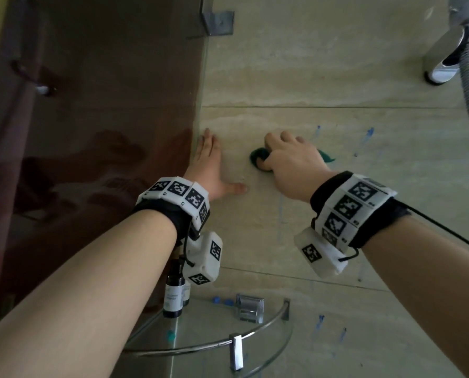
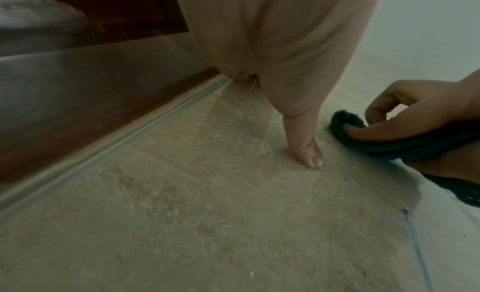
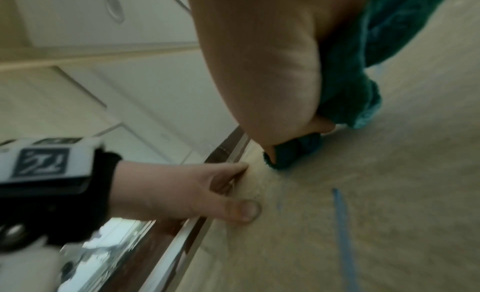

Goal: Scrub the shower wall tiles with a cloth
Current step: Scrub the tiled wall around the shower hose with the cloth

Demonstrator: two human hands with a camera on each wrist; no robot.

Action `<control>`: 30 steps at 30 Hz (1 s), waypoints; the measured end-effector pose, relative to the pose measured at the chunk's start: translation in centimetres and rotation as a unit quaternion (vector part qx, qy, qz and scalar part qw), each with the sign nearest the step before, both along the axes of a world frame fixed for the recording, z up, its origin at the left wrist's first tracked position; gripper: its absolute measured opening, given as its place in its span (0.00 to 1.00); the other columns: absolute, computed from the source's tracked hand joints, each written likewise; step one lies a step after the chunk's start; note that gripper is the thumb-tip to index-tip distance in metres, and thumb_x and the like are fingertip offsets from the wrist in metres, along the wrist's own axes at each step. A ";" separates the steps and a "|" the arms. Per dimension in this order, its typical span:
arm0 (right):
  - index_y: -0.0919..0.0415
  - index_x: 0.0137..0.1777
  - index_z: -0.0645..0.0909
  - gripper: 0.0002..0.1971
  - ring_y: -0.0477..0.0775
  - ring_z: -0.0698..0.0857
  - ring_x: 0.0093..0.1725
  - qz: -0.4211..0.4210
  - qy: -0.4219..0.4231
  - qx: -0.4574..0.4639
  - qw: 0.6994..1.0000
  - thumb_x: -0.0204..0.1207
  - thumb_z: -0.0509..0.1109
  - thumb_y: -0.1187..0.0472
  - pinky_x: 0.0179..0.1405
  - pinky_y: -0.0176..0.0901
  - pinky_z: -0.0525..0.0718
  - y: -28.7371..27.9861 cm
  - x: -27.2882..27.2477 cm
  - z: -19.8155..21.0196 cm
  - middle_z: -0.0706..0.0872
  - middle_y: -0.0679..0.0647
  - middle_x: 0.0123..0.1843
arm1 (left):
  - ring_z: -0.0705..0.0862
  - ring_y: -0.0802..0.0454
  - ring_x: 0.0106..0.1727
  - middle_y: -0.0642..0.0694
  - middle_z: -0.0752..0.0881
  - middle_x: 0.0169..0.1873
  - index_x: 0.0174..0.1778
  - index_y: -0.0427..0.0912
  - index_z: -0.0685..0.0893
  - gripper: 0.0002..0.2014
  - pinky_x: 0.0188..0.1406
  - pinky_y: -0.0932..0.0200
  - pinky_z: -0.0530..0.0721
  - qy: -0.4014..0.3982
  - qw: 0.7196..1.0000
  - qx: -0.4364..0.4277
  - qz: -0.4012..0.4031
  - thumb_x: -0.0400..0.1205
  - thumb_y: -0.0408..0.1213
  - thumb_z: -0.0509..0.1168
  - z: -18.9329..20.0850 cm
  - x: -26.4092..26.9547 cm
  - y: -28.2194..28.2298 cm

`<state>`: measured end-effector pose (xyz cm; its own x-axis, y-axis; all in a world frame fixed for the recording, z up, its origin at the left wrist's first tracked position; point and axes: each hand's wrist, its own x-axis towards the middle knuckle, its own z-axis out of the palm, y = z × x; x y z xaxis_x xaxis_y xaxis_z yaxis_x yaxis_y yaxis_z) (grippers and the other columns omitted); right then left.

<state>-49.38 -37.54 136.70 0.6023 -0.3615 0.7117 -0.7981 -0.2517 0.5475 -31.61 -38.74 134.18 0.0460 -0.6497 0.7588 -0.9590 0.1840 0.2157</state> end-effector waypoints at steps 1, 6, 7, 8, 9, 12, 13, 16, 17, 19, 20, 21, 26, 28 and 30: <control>0.59 0.65 0.80 0.15 0.63 0.68 0.62 -0.001 0.004 -0.005 1.000 0.83 0.58 0.66 0.58 0.50 0.68 -0.1 0.1 -0.1 0.67 0.58 0.68 | 0.33 0.46 0.83 0.41 0.29 0.82 0.82 0.34 0.33 0.64 0.81 0.54 0.39 0.001 1.000 0.000 -0.001 0.71 0.59 0.74 0.0 0.0 0.1; 0.60 0.65 0.81 0.15 0.66 0.68 0.65 -0.007 -0.141 -0.024 0.990 0.83 0.59 0.66 0.61 0.54 0.69 -0.1 -0.7 0.8 0.69 0.61 0.69 | 0.33 0.45 0.83 0.40 0.31 0.82 0.82 0.34 0.35 0.63 0.80 0.54 0.39 0.001 1.000 -0.008 0.003 0.71 0.59 0.74 -0.1 -0.1 0.1; 0.60 0.65 0.81 0.15 0.67 0.68 0.66 -0.010 -0.152 -0.020 0.988 0.83 0.59 0.66 0.61 0.55 0.70 -0.1 -0.3 0.4 0.68 0.62 0.70 | 0.33 0.45 0.83 0.40 0.31 0.82 0.82 0.34 0.35 0.63 0.80 0.54 0.39 0.000 1.000 -0.007 0.003 0.71 0.59 0.74 -0.1 -0.1 0.0; 0.61 0.65 0.80 0.15 0.67 0.68 0.66 -0.008 -0.144 -0.014 0.989 0.83 0.58 0.66 0.61 0.55 0.70 -0.1 0.3 -0.2 0.67 0.62 0.71 | 0.33 0.46 0.83 0.40 0.31 0.82 0.82 0.34 0.35 0.63 0.80 0.55 0.39 0.000 1.000 -0.006 0.002 0.71 0.59 0.74 -0.2 -0.1 0.0; 0.62 0.65 0.80 0.15 0.66 0.69 0.66 0.001 -0.122 -0.007 0.993 0.83 0.57 0.65 0.60 0.54 0.70 -0.2 1.0 -1.0 0.67 0.61 0.71 | 0.33 0.46 0.83 0.41 0.31 0.82 0.82 0.34 0.34 0.63 0.80 0.55 0.39 0.000 1.000 -0.005 0.002 0.71 0.59 0.74 -0.2 -0.1 0.0; 0.61 0.63 0.80 0.14 0.64 0.69 0.64 0.020 -0.058 -0.016 0.998 0.82 0.58 0.65 0.58 0.52 0.70 -0.4 1.8 -2.2 0.69 0.59 0.68 | 0.33 0.47 0.83 0.42 0.30 0.82 0.82 0.35 0.34 0.62 0.80 0.54 0.39 0.003 1.000 -0.004 -0.002 0.72 0.59 0.73 -0.2 -0.1 0.0; 0.61 0.62 0.81 0.13 0.64 0.69 0.64 0.020 -0.073 -0.027 0.997 0.82 0.58 0.66 0.58 0.52 0.70 -0.4 1.4 -1.9 0.70 0.59 0.66 | 0.33 0.47 0.83 0.42 0.30 0.82 0.82 0.35 0.34 0.62 0.81 0.54 0.39 0.003 1.000 -0.005 -0.002 0.72 0.59 0.73 -0.2 -0.1 0.0; 0.61 0.61 0.82 0.14 0.66 0.68 0.65 0.010 -0.158 -0.033 0.987 0.82 0.58 0.67 0.58 0.54 0.69 -0.5 0.1 -0.7 0.70 0.61 0.68 | 0.33 0.47 0.83 0.41 0.31 0.82 0.83 0.34 0.35 0.61 0.81 0.54 0.40 -0.004 1.000 -0.007 0.003 0.72 0.59 0.73 -0.4 -0.1 0.0; 0.62 0.63 0.82 0.15 0.66 0.68 0.66 0.012 -0.165 -0.024 0.986 0.82 0.58 0.67 0.58 0.54 0.69 -0.5 0.0 -0.7 0.69 0.62 0.69 | 0.33 0.47 0.83 0.41 0.31 0.82 0.83 0.34 0.35 0.61 0.81 0.54 0.40 -0.005 1.000 -0.008 0.004 0.72 0.59 0.72 -0.4 -0.1 0.0; 0.63 0.65 0.81 0.15 0.65 0.68 0.66 0.022 -0.128 -0.001 0.992 0.84 0.57 0.65 0.56 0.52 0.68 -0.2 0.2 -1.5 0.68 0.61 0.70 | 0.33 0.47 0.83 0.42 0.31 0.82 0.83 0.35 0.35 0.61 0.81 0.54 0.40 -0.006 1.000 -0.009 0.002 0.73 0.60 0.72 -0.5 -0.1 0.0; 0.62 0.65 0.80 0.15 0.64 0.68 0.65 0.024 -0.091 0.006 0.996 0.84 0.57 0.65 0.54 0.50 0.67 -0.2 0.4 -2.0 0.67 0.59 0.70 | 0.33 0.47 0.83 0.42 0.30 0.82 0.83 0.35 0.35 0.60 0.81 0.54 0.41 -0.005 1.000 -0.008 0.001 0.73 0.60 0.72 -0.6 -0.1 0.1; 0.61 0.65 0.79 0.15 0.64 0.68 0.64 0.021 -0.050 0.007 0.999 0.83 0.57 0.65 0.51 0.48 0.64 -0.2 0.6 -2.4 0.67 0.58 0.69 | 0.33 0.48 0.83 0.42 0.30 0.82 0.83 0.35 0.35 0.60 0.81 0.54 0.41 -0.005 1.000 -0.008 -0.001 0.73 0.59 0.71 -0.6 -0.1 0.1; 0.62 0.57 0.83 0.12 0.63 0.70 0.61 0.013 -0.064 -0.010 0.998 0.83 0.58 0.66 0.51 0.48 0.64 -0.1 -0.3 -1.3 0.71 0.59 0.63 | 0.34 0.49 0.83 0.43 0.30 0.82 0.83 0.36 0.35 0.60 0.82 0.53 0.42 -0.004 1.000 -0.006 0.000 0.73 0.58 0.72 -0.6 -0.1 0.2; 0.62 0.57 0.83 0.12 0.63 0.70 0.60 0.025 -0.099 -0.006 0.995 0.83 0.58 0.65 0.51 0.48 0.65 -0.2 -0.5 -1.3 0.72 0.60 0.62 | 0.34 0.49 0.84 0.43 0.30 0.82 0.83 0.36 0.35 0.60 0.83 0.52 0.43 -0.004 1.000 -0.006 0.001 0.73 0.59 0.72 -0.6 -0.1 0.1; 0.61 0.60 0.83 0.13 0.63 0.70 0.60 0.018 -0.059 0.006 0.998 0.83 0.58 0.65 0.50 0.47 0.63 -0.2 -0.3 -1.8 0.70 0.58 0.64 | 0.34 0.48 0.84 0.43 0.30 0.82 0.83 0.36 0.35 0.60 0.83 0.52 0.43 -0.005 1.000 -0.005 0.001 0.73 0.59 0.72 -0.6 -0.1 0.1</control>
